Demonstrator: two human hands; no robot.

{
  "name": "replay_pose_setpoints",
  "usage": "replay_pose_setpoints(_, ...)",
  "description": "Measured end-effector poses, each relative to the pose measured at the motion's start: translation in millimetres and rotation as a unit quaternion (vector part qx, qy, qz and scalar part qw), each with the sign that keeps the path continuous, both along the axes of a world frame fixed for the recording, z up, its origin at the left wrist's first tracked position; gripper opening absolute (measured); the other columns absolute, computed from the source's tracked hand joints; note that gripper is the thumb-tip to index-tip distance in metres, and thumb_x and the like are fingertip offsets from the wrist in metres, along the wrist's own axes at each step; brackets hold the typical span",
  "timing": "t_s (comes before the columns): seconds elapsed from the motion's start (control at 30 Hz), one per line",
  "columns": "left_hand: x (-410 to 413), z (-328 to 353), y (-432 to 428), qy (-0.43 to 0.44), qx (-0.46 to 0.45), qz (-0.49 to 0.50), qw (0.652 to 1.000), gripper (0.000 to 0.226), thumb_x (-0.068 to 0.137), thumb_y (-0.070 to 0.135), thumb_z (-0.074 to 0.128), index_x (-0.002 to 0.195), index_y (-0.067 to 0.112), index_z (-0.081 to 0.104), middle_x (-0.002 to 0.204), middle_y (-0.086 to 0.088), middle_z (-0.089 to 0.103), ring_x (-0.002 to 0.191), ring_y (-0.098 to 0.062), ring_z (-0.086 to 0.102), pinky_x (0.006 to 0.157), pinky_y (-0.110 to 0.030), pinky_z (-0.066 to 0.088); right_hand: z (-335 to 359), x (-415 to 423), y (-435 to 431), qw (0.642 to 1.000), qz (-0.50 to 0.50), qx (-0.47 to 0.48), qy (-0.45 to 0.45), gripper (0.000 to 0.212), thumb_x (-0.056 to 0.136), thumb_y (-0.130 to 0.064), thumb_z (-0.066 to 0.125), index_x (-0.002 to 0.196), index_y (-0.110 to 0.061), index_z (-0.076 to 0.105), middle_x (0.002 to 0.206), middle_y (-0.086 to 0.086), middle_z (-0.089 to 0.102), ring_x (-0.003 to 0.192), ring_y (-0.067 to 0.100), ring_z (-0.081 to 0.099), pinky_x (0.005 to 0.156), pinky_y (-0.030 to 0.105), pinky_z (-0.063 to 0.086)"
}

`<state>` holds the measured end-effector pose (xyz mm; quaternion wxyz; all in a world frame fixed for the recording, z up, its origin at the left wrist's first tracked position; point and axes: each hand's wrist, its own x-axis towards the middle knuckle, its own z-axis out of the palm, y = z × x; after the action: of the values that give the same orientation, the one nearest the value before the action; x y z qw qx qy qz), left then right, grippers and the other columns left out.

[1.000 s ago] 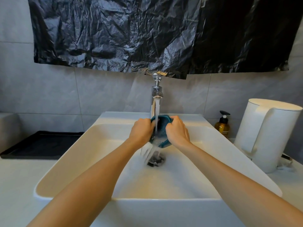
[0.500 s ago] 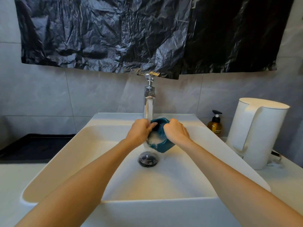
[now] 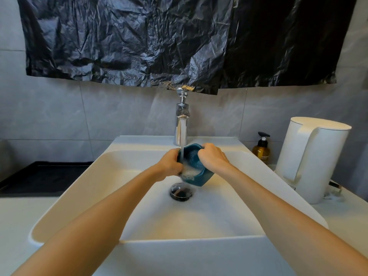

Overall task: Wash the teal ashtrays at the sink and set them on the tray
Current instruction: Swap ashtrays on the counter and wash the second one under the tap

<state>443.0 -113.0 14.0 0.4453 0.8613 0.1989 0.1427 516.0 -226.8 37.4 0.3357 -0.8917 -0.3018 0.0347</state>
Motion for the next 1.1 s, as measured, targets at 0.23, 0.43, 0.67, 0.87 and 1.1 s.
replay_pose_setpoints(0.23,1.4,4.2,0.8,0.01,0.204,0.072,0.976,0.027,0.095,0.032,0.054,0.1,0.007,0.063,0.091,-0.008,0.062,0.081,-0.023,0.057,0.068,-0.03,0.046,1.7,-0.3,3.7,0.998,0.067,-0.005,0.02,0.013,0.087,-0.012,0.04,0.09,-0.013,0.053,0.093,0.012,0.059,0.087,0.028,0.055,0.068,0.033,0.042)
replay_pose_setpoints(0.43,3.4,-1.7,-0.7,-0.021,0.072,0.141,0.987,0.018,0.093,0.005,0.043,0.105,-0.001,0.055,0.105,-0.016,0.061,0.088,-0.028,0.057,0.073,-0.035,0.052,-2.3,-5.1,5.1,0.975,0.032,0.179,0.124,0.037,0.082,-0.018,0.057,0.117,-0.022,0.044,0.111,0.004,0.055,0.1,0.022,0.054,0.076,0.03,0.046)
replay_pose_setpoints(0.67,-4.8,3.1,-2.9,0.002,-0.262,0.056,0.964,0.031,0.092,-0.009,0.044,0.118,0.006,0.049,0.125,-0.02,0.055,0.096,-0.041,0.065,0.066,-0.05,0.058,-15.8,-4.9,7.7,0.982,0.01,0.175,0.066,0.029,0.097,-0.016,0.039,0.124,-0.025,0.039,0.11,0.003,0.053,0.095,0.024,0.052,0.079,0.036,0.051)
replay_pose_setpoints(0.87,-3.2,-4.0,-0.5,0.02,-0.108,0.045,0.993,0.035,0.092,-0.003,0.048,0.126,0.007,0.05,0.119,-0.016,0.059,0.09,-0.03,0.065,0.072,-0.037,0.06,-6.4,-3.5,2.7,0.998,0.012,0.058,0.007,0.02,0.095,-0.018,0.036,0.11,-0.03,0.039,0.101,0.003,0.056,0.09,0.025,0.055,0.07,0.034,0.05)
replay_pose_setpoints(1.1,1.5,2.2,0.2,-0.006,0.157,0.101,0.982,0.039,0.093,0.043,0.052,0.078,0.008,0.06,0.069,-0.005,0.056,0.054,-0.01,0.045,0.047,-0.02,0.032,-1.0,-6.6,1.7,1.0,0.029,-0.008,0.008,0.025,0.093,-0.018,0.034,0.116,-0.024,0.043,0.101,0.007,0.055,0.087,0.027,0.055,0.051,0.027,0.035)
